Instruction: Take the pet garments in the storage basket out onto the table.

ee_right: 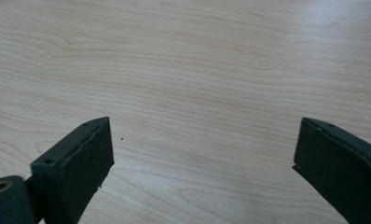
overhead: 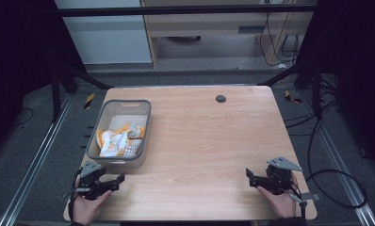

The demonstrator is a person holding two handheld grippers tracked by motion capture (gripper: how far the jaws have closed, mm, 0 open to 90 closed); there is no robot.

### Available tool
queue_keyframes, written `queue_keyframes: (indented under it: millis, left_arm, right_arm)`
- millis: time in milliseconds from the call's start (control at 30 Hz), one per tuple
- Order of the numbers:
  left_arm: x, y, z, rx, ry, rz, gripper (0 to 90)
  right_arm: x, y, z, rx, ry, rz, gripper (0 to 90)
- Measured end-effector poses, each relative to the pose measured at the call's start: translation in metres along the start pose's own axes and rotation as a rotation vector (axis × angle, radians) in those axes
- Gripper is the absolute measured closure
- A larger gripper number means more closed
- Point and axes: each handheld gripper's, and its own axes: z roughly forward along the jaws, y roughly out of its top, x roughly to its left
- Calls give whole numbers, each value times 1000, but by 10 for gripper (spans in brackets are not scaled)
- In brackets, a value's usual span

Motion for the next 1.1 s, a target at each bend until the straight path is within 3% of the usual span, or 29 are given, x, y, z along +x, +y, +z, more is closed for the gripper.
queue_keyframes:
  millis: [133,267,533,767,1100]
  left_arm:
    - [-1,2,-4,-5,2,0,172]
    - [-2,4,-10,-31,4,-11,181]
    - [-2,7,-14,-44,-10,-14,183]
    - [-2,12,-24,-100,-21,-22,188]
    - [-4,18,-31,-121,-31,-22,194]
  right_arm:
    - [1,-1,1,24,19,-15,16]
    - [2,-1,0,9,13,-31,63]
    - [0,-3,-1,0,23,-8,85]
    - [1,-3,0,-1,29,-21,90]
    - [2,-3,1,2,35,-27,96]
